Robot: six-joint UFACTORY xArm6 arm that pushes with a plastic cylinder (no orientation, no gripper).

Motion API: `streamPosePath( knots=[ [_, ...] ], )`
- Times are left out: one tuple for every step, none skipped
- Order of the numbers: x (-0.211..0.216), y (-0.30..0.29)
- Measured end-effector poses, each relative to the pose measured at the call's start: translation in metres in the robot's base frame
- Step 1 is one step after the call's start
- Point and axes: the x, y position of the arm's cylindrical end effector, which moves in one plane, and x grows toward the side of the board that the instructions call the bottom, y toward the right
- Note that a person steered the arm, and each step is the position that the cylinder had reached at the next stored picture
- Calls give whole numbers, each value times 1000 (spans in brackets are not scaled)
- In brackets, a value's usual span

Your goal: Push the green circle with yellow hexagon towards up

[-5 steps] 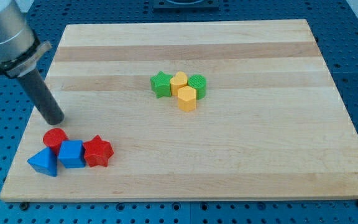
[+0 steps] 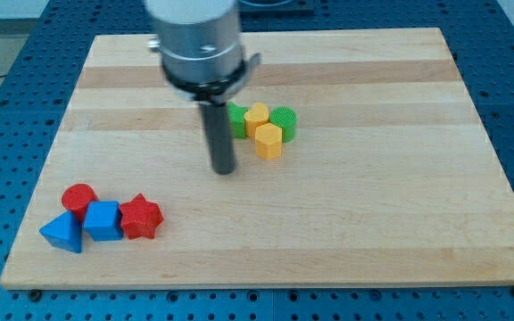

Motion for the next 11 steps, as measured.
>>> streamPosePath(
  knots=[
    [-26, 46],
    [-58, 81],
    [-80, 101],
    [-88, 118],
    [-109, 118],
    [-112, 129],
    [-120, 157],
    [-124, 132],
    [-124, 116],
    [-100, 138],
    [-21, 127]
  ],
)
